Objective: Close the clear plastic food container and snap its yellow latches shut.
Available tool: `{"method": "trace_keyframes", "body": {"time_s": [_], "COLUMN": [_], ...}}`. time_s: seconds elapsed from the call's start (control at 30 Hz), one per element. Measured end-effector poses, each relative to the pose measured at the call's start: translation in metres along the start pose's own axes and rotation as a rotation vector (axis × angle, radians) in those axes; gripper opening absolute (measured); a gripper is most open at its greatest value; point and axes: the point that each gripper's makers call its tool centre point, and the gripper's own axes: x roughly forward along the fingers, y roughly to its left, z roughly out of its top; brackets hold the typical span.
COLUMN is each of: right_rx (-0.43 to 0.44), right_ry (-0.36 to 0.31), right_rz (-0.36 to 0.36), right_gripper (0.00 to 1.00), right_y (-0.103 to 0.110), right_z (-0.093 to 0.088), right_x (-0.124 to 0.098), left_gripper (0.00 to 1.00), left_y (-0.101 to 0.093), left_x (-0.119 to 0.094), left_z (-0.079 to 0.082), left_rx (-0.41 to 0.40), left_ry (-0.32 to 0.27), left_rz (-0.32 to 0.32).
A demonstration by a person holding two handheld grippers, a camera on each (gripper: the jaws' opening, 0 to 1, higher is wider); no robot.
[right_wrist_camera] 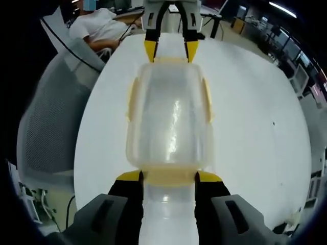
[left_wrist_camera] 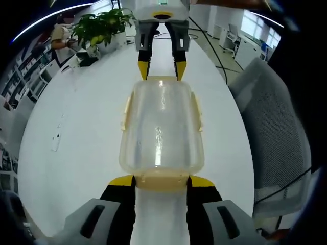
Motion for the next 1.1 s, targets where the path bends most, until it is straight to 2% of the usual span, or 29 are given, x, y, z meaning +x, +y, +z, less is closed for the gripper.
{"method": "trace_keyframes", "body": {"time_s": [1.1], "right_rx": [-0.001], "right_ry": [0.089], "right_rz": [-0.002], "right_gripper": [0.36], "right_y": [-0.012], "right_z": [-0.056], "right_x": [-0.012], "left_gripper": [0.33], "left_y": [0.01], "left_x": [0.036], "left_z": [0.043], "left_rx": [-0.022], "left_ry": [-0.046], "left_rz": [-0.015]}}
